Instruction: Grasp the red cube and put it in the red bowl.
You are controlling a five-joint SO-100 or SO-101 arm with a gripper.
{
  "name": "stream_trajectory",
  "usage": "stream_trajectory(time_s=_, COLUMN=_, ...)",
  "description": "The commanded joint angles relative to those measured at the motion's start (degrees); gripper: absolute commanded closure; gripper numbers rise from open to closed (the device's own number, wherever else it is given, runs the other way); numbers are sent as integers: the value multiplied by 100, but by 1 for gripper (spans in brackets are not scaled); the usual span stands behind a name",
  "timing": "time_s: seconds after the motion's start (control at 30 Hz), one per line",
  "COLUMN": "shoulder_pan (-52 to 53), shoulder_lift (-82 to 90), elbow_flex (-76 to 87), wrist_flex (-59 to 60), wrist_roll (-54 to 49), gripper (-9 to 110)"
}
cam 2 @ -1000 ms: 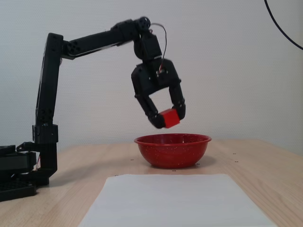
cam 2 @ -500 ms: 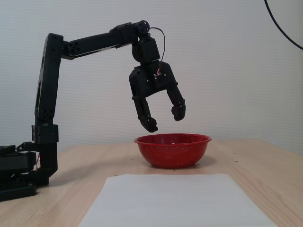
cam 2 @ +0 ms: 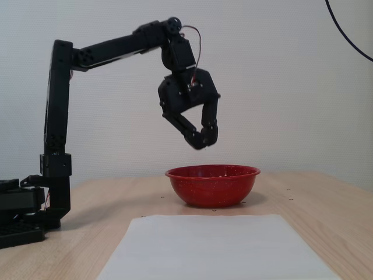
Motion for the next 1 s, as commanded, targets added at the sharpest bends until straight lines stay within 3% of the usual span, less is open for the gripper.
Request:
stream_trajectory(time_s=0.0, shoulder_pan=-123, shoulder_lift=1028, elbow_flex=-290, wrist_flex=70, wrist_roll=-53, gripper=101)
stream_trajectory(time_s=0.47, shoulder_pan=-1028, shoulder_lift=2505, elbow_flex=1573, wrist_flex=-694, wrist_roll=211, gripper=101)
stream_trajectory(time_s=0.97, shoulder_pan=-1890, shoulder_lift=5229, elbow_flex=5414, wrist_flex=-2874, wrist_roll=606, gripper=101)
